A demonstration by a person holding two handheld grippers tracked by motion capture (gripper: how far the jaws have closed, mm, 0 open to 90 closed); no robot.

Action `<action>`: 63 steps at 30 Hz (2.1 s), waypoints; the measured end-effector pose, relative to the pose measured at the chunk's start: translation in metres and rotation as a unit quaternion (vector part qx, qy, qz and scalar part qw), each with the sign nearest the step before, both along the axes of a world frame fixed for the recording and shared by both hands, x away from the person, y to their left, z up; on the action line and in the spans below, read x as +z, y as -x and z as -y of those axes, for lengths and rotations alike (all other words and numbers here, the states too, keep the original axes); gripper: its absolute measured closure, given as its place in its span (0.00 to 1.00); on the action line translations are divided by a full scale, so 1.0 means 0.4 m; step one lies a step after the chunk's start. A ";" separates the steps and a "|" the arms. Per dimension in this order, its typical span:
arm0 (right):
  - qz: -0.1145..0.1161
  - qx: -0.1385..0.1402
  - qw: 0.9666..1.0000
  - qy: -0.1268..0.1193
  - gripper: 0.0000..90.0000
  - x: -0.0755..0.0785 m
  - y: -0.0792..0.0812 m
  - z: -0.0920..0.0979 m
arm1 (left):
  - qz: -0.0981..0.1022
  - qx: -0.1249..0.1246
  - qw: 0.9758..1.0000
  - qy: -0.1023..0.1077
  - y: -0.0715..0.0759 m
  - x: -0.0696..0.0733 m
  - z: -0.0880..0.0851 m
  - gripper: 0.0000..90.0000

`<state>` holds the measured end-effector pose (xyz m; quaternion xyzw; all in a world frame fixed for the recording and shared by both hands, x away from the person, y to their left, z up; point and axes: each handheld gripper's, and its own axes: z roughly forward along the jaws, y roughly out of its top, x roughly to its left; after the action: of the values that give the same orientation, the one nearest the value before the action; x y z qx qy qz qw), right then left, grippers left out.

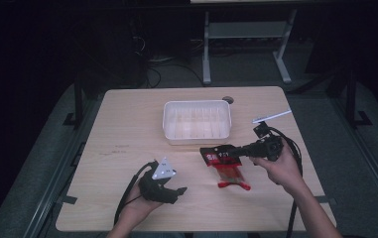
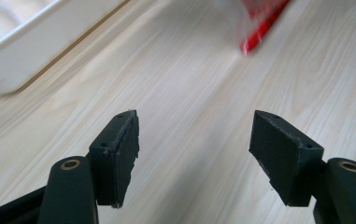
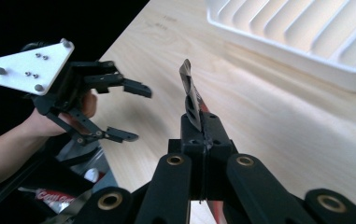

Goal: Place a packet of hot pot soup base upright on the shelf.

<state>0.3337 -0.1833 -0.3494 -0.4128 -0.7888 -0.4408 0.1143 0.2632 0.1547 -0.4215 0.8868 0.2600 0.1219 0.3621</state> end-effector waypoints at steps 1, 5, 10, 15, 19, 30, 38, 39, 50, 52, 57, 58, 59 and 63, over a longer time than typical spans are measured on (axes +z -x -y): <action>0.002 -0.007 1.000 0.003 0.99 0.008 0.001 0.001 | 0.000 0.002 1.000 -0.001 0.001 -0.001 -0.009 0.36; 0.011 -0.021 1.000 0.005 0.99 0.031 0.004 0.002 | 0.001 0.011 1.000 -0.005 0.007 -0.004 -0.040 0.36; 0.012 -0.030 0.999 0.000 0.99 0.052 0.003 0.002 | 0.002 0.022 1.000 -0.007 0.011 -0.009 -0.071 0.34; 0.020 -0.040 0.999 0.011 0.99 0.084 0.001 -0.013 | 0.000 0.037 0.999 -0.004 0.017 -0.021 -0.107 0.34; 0.025 -0.050 0.998 0.007 0.99 0.106 -0.004 -0.025 | -0.003 0.047 0.999 -0.001 0.019 -0.032 -0.126 0.33; 0.039 -0.101 0.994 -0.013 0.99 0.160 -0.070 -0.058 | 0.008 0.064 0.998 0.010 0.022 -0.032 -0.153 0.32; 0.055 -0.125 0.991 0.001 0.99 0.176 -0.135 -0.100 | 0.010 0.073 0.997 0.012 0.022 -0.033 -0.168 0.32; 0.057 -0.128 0.990 0.006 0.99 0.178 -0.143 -0.106 | 0.010 0.075 0.997 0.014 0.022 -0.033 -0.169 0.32; 0.073 -0.164 0.984 0.010 0.99 0.188 -0.216 -0.148 | 0.012 0.078 0.997 0.011 0.024 -0.032 -0.174 0.32; 0.074 -0.171 0.982 0.007 0.99 0.188 -0.229 -0.154 | 0.012 0.078 0.997 0.011 0.024 -0.032 -0.176 0.32; 0.078 -0.188 0.979 0.009 0.99 0.187 -0.258 -0.171 | 0.010 0.078 0.997 0.008 0.022 -0.033 -0.181 0.31; 0.081 -0.192 0.978 0.014 0.99 0.187 -0.264 -0.176 | 0.011 0.078 0.997 0.008 0.022 -0.033 -0.182 0.31; 0.081 -0.192 0.978 0.014 0.99 0.187 -0.264 -0.176 | 0.011 0.078 0.997 0.008 0.022 -0.033 -0.182 0.31; 0.091 -0.208 0.973 0.034 0.99 0.185 -0.292 -0.208 | 0.013 0.080 0.997 0.011 0.023 -0.031 -0.186 0.31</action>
<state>0.4503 -0.0999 -0.2753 -0.5299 -0.7072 -0.4633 -0.0664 0.2540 0.2290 -0.4337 0.8574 0.3263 0.1589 0.3648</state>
